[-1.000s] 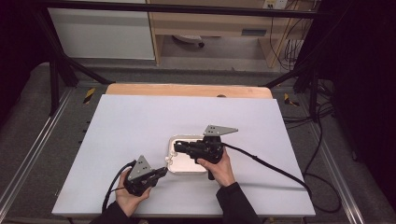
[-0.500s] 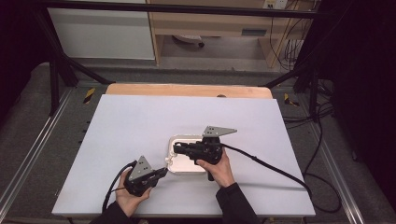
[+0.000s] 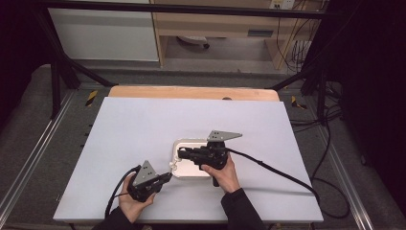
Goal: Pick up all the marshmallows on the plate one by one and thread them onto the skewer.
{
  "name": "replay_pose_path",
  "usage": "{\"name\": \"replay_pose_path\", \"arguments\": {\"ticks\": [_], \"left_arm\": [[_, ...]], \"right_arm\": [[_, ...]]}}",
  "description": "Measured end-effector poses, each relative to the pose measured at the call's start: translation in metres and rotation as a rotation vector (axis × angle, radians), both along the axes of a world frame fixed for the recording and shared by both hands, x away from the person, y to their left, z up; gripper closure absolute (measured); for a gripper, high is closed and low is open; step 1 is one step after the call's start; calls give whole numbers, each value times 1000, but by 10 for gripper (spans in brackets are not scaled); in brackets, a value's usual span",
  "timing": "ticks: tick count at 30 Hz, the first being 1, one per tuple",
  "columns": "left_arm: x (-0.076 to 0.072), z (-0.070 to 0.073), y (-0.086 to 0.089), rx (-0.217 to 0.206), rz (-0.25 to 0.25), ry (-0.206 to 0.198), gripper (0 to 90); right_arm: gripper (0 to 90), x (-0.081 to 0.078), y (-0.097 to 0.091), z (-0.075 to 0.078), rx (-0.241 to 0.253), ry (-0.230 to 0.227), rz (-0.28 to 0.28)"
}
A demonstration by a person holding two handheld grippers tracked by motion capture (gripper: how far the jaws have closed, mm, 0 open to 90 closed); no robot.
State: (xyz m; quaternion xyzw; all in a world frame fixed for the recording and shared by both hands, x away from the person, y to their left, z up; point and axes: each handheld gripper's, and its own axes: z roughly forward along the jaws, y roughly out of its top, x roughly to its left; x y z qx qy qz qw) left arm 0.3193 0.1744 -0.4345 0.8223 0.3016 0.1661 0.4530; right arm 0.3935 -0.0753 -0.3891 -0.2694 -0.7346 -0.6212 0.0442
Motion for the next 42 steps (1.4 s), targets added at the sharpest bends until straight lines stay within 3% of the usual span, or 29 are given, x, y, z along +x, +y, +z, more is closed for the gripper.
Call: {"name": "replay_pose_path", "arguments": {"ticks": [42], "left_arm": [[0, -1, -1, 28, -2, -2, 889]], "right_arm": [[822, -2, 3, -6, -9, 11, 10]]}}
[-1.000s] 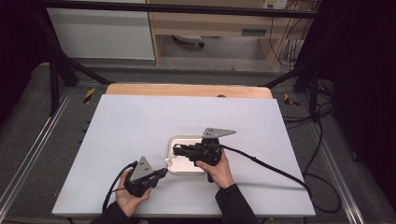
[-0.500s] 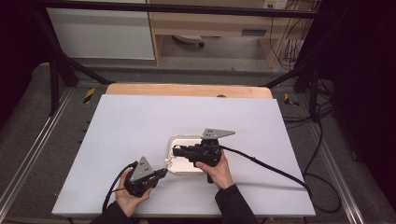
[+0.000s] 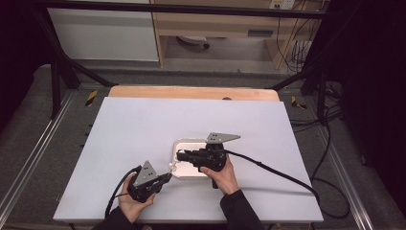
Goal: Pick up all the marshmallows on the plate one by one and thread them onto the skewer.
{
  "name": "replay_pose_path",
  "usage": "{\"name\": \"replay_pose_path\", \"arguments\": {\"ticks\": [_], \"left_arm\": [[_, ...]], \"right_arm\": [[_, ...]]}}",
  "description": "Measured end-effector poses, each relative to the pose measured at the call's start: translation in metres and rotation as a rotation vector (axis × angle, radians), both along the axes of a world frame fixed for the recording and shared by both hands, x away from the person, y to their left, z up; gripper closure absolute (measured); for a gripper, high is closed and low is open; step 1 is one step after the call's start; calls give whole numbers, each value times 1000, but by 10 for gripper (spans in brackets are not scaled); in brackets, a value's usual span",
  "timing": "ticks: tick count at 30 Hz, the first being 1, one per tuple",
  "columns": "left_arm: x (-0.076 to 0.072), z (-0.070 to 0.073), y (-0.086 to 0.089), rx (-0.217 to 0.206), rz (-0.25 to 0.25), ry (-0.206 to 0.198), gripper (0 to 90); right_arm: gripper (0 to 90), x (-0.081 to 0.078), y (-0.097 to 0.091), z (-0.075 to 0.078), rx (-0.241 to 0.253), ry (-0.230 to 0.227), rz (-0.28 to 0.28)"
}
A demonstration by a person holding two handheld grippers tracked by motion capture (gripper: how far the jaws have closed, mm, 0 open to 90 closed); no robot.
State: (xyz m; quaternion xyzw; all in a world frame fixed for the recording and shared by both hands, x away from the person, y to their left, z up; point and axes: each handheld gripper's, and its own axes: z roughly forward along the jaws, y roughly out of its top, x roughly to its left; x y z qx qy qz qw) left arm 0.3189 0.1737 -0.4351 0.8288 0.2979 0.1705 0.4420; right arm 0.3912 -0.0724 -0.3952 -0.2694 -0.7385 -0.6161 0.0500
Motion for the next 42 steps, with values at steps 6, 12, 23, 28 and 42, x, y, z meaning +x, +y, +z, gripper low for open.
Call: {"name": "replay_pose_path", "arguments": {"ticks": [6, 12, 23, 28, 42], "left_arm": [[0, 0, 0, 4, -1, -3, 889], [0, 0, 0, 6, 0, 0, 889], [0, 0, 0, 10, 3, 1, 889], [0, 0, -1, -1, -7, -1, 889], [3, 1, -1, -37, -4, 2, 888]], "right_arm": [[823, -1, 0, -1, -1, 1, 1], [824, -1, 1, -2, -2, 3, 2], [825, 0, 1, -3, -12, 4, 0], [823, 0, 1, -3, -13, 5, 2], [508, 1, -3, 6, -45, -46, -77]]}}
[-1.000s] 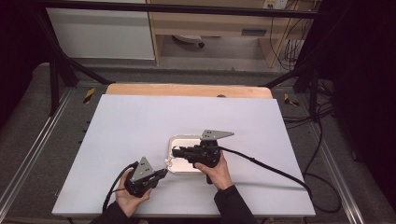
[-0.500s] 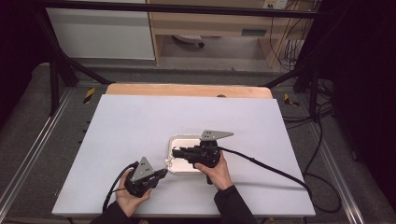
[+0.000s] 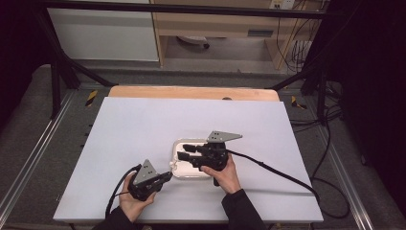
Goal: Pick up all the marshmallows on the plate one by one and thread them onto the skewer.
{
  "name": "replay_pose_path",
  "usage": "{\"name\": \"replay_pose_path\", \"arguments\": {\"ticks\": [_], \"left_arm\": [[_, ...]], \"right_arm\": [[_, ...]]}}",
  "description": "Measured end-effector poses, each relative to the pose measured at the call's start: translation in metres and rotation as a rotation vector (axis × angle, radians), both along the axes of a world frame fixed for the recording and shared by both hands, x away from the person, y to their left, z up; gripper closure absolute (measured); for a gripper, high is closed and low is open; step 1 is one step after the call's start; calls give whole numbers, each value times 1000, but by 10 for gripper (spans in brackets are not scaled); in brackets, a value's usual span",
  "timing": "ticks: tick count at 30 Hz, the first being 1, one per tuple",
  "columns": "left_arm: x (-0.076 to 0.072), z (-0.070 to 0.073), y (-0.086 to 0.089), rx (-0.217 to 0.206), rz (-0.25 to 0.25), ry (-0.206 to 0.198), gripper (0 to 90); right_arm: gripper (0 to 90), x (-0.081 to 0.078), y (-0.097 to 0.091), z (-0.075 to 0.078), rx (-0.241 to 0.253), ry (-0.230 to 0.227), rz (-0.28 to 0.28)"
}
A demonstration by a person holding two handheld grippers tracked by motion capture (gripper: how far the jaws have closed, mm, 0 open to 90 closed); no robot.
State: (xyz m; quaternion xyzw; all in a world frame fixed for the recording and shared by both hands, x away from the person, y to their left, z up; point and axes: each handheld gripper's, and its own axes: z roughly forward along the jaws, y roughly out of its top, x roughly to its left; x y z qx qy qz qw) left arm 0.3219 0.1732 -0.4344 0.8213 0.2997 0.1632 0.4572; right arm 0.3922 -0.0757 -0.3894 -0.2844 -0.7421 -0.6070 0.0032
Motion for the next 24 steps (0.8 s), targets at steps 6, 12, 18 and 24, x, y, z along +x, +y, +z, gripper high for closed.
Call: {"name": "replay_pose_path", "arguments": {"ticks": [6, 12, 18, 24], "left_arm": [[4, -1, 3, -35, -2, 12, 888], [3, 0, 5, -37, 15, 15, 888], [4, 2, 8, -46, 23, 19, 888], [5, 5, 11, -55, 27, 30, 887]], "right_arm": [[345, -2, -3, 4, -9, 6, 23], [167, -3, -4, 3, -89, -9, 10], [74, -3, -7, -2, -183, -16, -1], [39, -1, -24, -10, -234, 26, -35]]}}
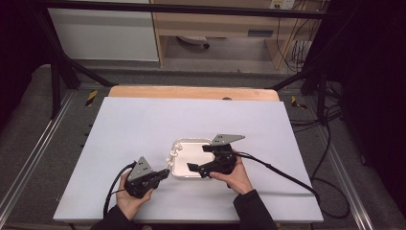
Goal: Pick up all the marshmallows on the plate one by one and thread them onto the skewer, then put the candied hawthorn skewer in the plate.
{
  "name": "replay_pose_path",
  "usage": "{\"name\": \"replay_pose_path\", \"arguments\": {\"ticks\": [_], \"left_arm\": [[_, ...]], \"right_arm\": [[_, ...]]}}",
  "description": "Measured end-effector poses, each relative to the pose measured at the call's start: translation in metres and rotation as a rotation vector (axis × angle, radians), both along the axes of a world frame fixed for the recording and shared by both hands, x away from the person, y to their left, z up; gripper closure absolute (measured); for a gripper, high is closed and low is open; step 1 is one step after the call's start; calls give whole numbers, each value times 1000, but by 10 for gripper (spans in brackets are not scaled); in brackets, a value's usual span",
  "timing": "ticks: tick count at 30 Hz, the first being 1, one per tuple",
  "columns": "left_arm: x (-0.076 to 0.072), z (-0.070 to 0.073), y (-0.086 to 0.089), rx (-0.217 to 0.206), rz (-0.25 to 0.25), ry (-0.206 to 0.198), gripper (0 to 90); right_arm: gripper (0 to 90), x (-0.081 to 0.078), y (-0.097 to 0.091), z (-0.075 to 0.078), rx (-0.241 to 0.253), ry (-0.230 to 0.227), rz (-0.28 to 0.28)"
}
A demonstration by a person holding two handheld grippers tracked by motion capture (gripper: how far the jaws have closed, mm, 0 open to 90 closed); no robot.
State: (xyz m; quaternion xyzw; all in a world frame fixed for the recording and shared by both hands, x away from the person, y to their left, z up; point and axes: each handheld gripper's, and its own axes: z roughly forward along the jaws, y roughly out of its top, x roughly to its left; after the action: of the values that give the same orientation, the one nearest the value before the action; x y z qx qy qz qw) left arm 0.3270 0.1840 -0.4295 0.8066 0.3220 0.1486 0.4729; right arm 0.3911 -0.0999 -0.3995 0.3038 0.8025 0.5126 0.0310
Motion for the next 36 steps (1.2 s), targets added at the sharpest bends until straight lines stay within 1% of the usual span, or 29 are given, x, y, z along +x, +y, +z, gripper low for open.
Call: {"name": "replay_pose_path", "arguments": {"ticks": [1, 3, 6, 10, 12, 15, 19, 21, 23, 25, 28, 29, 31, 34, 36], "left_arm": [[0, 1, 1, 2, 8, -2, 887], [0, 2, 1, 2, 5, 1, 887], [2, 3, 2, 2, -3, 15, 887], [6, 4, 2, 4, -1, 41, 887], [7, 6, 3, 7, -2, 48, 886], [10, 10, 4, 6, -1, 55, 886], [15, 17, 5, 11, 6, 62, 886], [17, 21, 4, 12, 3, 64, 886], [19, 24, 2, 26, 0, 72, 886], [21, 27, 1, 41, -2, 72, 886], [26, 31, -2, 50, -1, 83, 886], [27, 32, -3, 52, 1, 88, 886], [30, 34, -6, 59, 1, 92, 886], [34, 36, -11, 73, 2, 104, 886], [37, 37, -13, 73, 4, 114, 886]], "right_arm": [[29, 0, -4, -2, -12, -2, -7], [20, 0, -13, -6, -36, -2, -27], [8, -1, -27, -12, -65, -8, -40], [7, -1, -47, -19, -64, 3, -74], [7, -2, -57, -22, -70, 4, -86], [7, -3, -72, -26, -93, 5, -106], [7, -7, -90, -30, -94, 3, -119], [7, -8, -97, -31, -97, 5, -132], [6, -10, -103, -33, -101, 4, -141], [7, -12, -109, -35, -113, -3, -151], [7, -15, -116, -37, -120, 4, -164], [6, -16, -119, -38, -126, -3, -165], [7, -19, -124, -39, -119, 5, -170], [7, -23, -130, -41, -123, -4, -177], [7, -24, -134, -42, -113, 1, -178]]}}
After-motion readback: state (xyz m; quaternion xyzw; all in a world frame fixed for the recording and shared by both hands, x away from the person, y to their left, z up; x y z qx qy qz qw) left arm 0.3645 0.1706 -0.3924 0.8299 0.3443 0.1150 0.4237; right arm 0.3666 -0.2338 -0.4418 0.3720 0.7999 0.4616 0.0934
